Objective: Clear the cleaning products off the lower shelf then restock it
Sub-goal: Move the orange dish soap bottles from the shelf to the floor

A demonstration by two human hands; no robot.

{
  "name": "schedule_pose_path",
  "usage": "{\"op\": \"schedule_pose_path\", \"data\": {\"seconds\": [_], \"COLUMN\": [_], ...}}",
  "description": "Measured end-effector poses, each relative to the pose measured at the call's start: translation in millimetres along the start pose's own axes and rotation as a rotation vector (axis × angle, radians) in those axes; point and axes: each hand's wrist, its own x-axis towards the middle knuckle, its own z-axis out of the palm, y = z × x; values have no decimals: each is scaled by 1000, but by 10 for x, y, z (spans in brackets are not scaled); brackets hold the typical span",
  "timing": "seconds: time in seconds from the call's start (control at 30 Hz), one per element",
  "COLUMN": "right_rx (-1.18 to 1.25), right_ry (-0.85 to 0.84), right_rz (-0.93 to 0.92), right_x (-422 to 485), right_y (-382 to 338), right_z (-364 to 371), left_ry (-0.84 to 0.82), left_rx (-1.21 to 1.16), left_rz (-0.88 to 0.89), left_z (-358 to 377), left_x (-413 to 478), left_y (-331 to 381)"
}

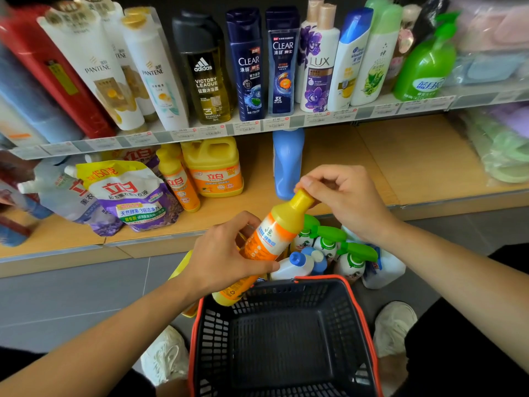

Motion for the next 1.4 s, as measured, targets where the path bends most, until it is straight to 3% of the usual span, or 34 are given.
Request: {"op": "schedule_pose_path", "data": {"seconds": [0.27, 0.53, 0.87, 1.1, 1.2, 1.4], "right_rx": [50, 37, 116, 69, 192, 610], "right_ry": [-44, -35, -443, -346, -270, -299], "right_rz": [14, 64, 432, 455, 475, 582], "right_x": [-7, -25, -343, -402, -406, -379], "right_y": [46, 99, 211, 211, 227, 197], "right_z": [5, 37, 421, 587, 620, 584], "left_ry": [-23, -94, 23, 123, 101, 106], "left_rx": [-152, -598, -864, -921, -998, -1133], "left_rz": [-15, -162, -243, -391, -412, -336], "left_z": [-5, -7, -121, -121, -186, -295], "left_x": [17, 51, 119, 147, 175, 242], "left_y": [-21, 24, 19, -19, -29, -94]}}
